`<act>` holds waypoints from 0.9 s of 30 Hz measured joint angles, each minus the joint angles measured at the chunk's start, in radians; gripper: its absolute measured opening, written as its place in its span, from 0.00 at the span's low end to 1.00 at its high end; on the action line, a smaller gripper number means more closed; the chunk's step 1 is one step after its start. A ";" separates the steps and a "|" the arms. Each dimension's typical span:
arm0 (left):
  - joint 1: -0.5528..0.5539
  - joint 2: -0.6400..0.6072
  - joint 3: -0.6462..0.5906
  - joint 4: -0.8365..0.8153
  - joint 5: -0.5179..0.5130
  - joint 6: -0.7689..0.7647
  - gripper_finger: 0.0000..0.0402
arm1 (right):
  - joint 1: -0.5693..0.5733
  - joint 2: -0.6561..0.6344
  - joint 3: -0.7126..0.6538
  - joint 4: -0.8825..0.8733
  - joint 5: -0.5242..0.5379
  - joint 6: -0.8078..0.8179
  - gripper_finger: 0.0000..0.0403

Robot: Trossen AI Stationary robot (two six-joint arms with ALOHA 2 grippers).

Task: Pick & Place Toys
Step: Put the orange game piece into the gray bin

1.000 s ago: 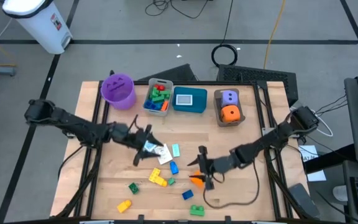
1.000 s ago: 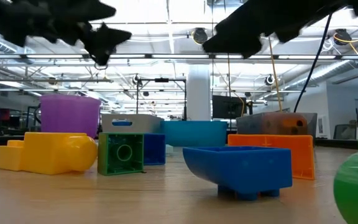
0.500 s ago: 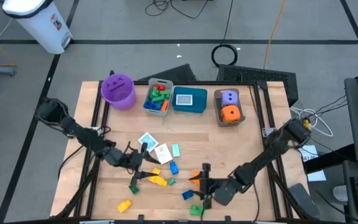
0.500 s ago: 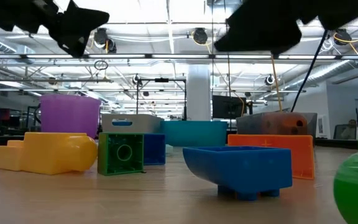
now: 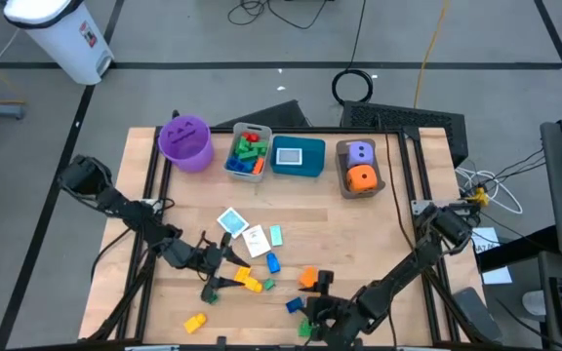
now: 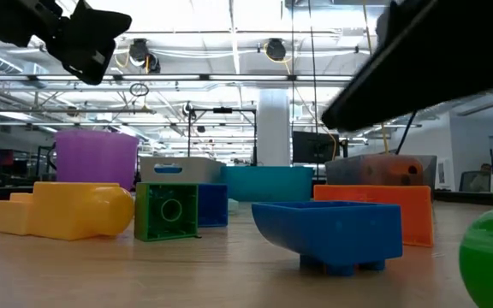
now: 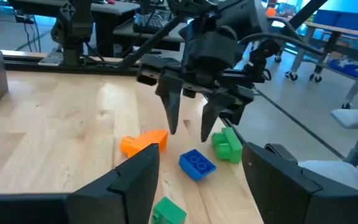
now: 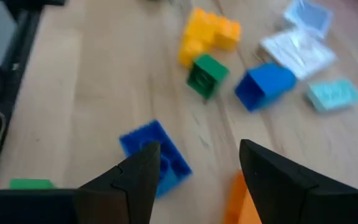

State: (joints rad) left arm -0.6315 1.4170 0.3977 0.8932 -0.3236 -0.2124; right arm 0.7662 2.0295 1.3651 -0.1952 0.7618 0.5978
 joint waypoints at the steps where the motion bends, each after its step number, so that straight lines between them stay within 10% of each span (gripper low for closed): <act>1: 0.000 0.000 0.000 0.000 0.000 -0.001 0.59 | 0.000 0.000 0.000 -0.030 0.000 0.044 0.52; 27: 0.000 0.000 0.000 -0.010 0.001 -0.026 0.59 | -0.085 -0.001 -0.001 -0.500 0.020 0.221 0.52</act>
State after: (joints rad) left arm -0.6312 1.4170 0.3977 0.8836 -0.3225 -0.2389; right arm 0.6813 2.0281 1.3640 -0.6951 0.7818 0.8185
